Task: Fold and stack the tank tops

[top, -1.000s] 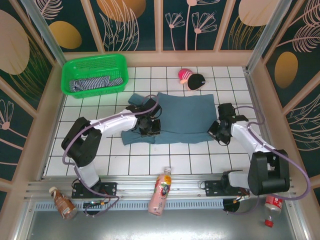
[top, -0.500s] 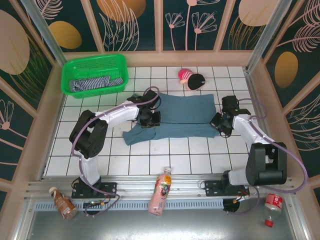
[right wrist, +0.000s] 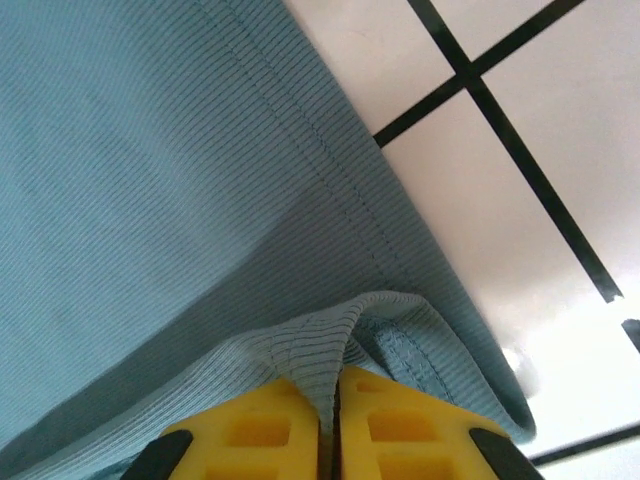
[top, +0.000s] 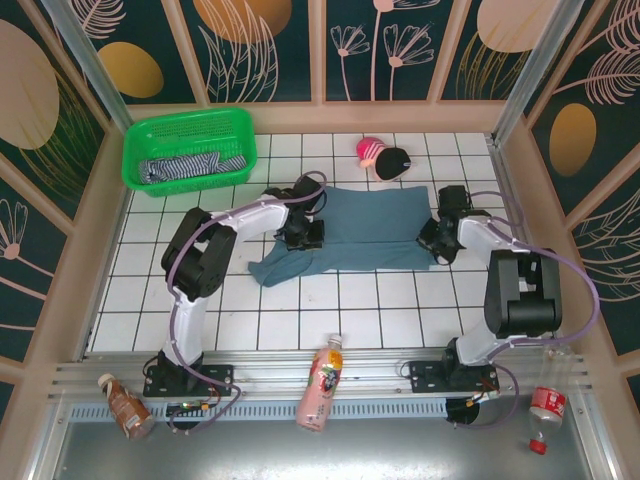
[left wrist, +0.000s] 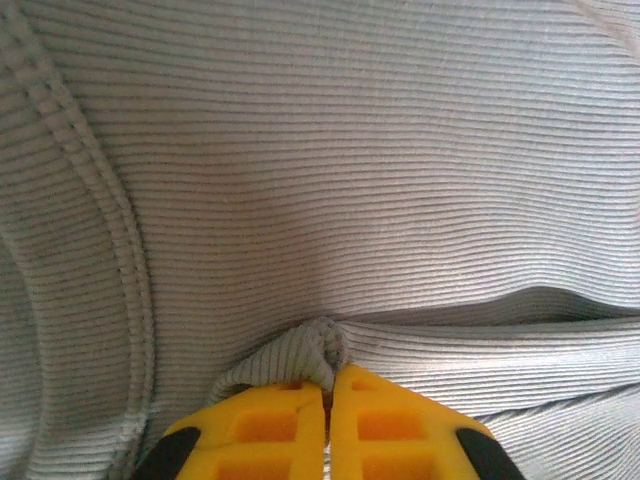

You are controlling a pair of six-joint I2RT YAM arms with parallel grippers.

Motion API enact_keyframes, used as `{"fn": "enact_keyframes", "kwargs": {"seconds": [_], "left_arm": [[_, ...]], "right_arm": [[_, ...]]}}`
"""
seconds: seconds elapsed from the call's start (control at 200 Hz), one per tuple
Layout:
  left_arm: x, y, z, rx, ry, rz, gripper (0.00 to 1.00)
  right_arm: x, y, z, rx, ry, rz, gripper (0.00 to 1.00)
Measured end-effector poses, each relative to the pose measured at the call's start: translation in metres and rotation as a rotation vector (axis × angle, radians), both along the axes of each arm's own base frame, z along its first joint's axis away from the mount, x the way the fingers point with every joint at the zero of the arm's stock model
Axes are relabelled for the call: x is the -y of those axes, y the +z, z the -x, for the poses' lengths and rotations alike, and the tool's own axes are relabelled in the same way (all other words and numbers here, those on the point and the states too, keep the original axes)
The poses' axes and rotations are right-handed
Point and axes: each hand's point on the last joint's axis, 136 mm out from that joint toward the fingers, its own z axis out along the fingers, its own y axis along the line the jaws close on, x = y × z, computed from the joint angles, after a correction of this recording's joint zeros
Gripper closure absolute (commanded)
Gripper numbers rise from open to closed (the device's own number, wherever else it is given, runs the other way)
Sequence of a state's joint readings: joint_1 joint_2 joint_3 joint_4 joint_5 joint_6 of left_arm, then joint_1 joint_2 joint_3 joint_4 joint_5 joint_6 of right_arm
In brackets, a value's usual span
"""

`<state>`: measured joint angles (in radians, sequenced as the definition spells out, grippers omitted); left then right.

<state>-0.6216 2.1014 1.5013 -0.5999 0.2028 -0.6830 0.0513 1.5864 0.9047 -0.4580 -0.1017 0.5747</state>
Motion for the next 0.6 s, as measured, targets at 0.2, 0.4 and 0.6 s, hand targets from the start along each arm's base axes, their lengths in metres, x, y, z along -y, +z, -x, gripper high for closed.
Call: {"fn": "enact_keyframes", "kwargs": {"seconds": [0.2,0.4,0.6], "left_arm": [[-0.001,0.004,-0.01,0.038,-0.006,-0.026,0.68],[-0.011,0.015,-0.014,0.063,-0.01,-0.073,0.48],[-0.043,0.048,0.012,0.063,0.01,-0.106,0.41]], "right_arm": [[0.007,0.002,-0.016,0.032,0.0,0.038,0.7],[0.02,0.025,-0.041,0.114,0.016,0.104,0.6],[0.023,0.044,-0.042,0.151,0.052,0.136,0.56]]}}
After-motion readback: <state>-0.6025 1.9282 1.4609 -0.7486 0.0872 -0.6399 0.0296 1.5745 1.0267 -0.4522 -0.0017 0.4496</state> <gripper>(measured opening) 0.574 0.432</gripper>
